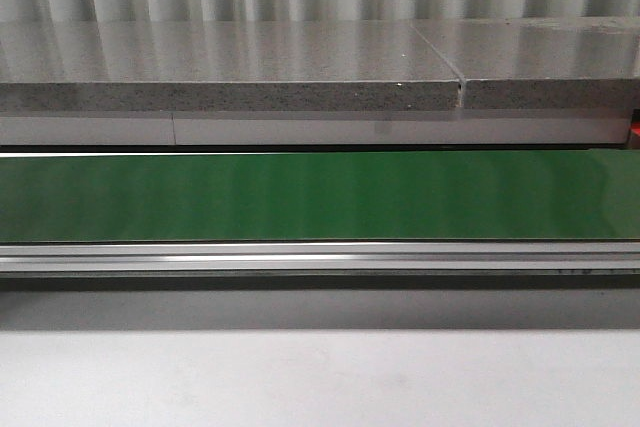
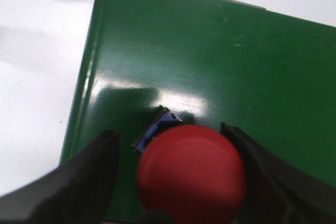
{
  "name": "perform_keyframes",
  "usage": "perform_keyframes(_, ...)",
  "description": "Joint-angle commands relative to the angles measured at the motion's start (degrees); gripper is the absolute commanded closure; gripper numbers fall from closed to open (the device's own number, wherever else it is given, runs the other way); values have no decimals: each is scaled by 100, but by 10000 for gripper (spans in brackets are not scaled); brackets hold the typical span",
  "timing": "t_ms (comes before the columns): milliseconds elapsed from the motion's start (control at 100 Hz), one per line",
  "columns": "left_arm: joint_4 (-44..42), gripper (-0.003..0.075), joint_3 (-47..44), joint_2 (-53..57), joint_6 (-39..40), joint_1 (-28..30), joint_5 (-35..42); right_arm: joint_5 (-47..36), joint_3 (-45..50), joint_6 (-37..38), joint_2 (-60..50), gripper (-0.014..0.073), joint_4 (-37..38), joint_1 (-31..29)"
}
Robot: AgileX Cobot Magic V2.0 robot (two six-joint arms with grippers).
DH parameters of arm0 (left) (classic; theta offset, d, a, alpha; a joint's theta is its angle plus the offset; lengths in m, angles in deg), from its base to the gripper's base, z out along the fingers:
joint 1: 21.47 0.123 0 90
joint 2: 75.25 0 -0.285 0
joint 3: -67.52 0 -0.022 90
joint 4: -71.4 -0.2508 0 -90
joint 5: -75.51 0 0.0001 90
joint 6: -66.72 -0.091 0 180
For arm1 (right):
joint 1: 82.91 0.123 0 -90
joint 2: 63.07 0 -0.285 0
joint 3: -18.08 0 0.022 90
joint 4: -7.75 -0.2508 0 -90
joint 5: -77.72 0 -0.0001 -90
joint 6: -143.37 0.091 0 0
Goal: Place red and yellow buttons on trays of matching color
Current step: 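Carry the red button onto the green belt with the left gripper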
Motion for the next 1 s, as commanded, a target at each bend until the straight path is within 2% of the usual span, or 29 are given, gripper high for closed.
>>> perform_keyframes(0, 190, 120, 140, 314, -202, -66, 136, -308, -144, -41, -58, 661, -68, 12)
perform_keyframes(60, 295, 96, 140, 424, -334, -115, 94, -308, -144, -41, -58, 661, -68, 12)
perform_keyframes(270, 325, 99, 140, 1089, -346, -201, 114, -308, -144, -41, -58, 661, -68, 12)
perform_keyframes(380, 313, 99, 140, 1442, -346, -54, 335, -308, -144, -41, -58, 661, -68, 12)
perform_keyframes(710, 440, 99, 140, 1206, -254, 1186, 417, -308, -144, -41, -58, 661, -68, 12)
perform_keyframes(990, 440, 99, 140, 316, -254, 1832, 671, -308, -144, -41, -58, 661, -68, 12)
